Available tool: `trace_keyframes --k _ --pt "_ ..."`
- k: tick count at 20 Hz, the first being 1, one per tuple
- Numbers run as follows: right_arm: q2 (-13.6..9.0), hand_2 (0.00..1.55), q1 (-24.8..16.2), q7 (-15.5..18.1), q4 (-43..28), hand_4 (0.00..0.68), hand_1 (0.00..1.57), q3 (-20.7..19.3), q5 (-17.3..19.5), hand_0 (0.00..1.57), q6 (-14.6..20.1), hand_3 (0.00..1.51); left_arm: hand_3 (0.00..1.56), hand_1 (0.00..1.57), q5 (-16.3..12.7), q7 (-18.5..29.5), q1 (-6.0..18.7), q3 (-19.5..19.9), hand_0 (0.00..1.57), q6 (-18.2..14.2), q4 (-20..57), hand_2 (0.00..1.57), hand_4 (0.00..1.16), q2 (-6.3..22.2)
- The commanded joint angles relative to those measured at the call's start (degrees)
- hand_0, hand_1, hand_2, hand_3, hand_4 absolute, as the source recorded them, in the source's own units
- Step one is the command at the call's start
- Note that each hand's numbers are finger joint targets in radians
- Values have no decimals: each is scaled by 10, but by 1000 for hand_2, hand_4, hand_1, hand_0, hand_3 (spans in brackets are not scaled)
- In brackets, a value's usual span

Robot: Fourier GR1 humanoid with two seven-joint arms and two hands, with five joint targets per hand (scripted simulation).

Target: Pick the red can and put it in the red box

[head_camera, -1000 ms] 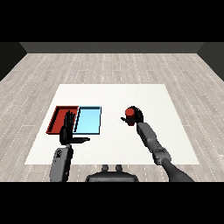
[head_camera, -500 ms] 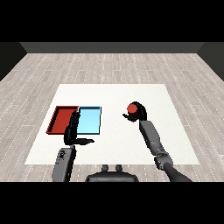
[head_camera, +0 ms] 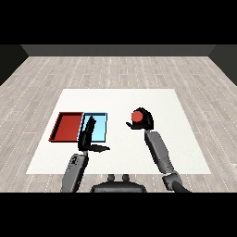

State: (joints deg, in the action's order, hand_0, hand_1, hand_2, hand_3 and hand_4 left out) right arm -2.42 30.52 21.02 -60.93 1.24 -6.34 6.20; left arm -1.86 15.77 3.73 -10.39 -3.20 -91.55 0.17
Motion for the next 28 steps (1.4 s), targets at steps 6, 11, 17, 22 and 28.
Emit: trace_keyframes --k 6,11,17,22,28 --pt "24 1425 -57 -35 -122 650 1451 179 -52 1451 168 1380 0 0 -39 -5 74 -44 0 -37 83 0 0 -2" --pt "24 1443 -86 -64 -172 664 1457 173 -26 1457 152 1398 0 0 -43 -15 72 -100 0 -89 94 0 0 -2" --pt "24 1449 -62 -68 -179 634 1458 255 -49 1458 241 1384 0 0 -76 21 91 -159 0 -143 143 0 0 -2" --pt "24 1438 -45 -3 -104 631 1443 238 -79 1443 204 1389 0 0 -94 9 117 -123 0 -92 164 0 0 -2" --pt "24 1435 -22 -50 -125 631 1428 266 -78 1428 249 1375 0 0 -120 48 130 -125 0 -90 234 0 0 -2"
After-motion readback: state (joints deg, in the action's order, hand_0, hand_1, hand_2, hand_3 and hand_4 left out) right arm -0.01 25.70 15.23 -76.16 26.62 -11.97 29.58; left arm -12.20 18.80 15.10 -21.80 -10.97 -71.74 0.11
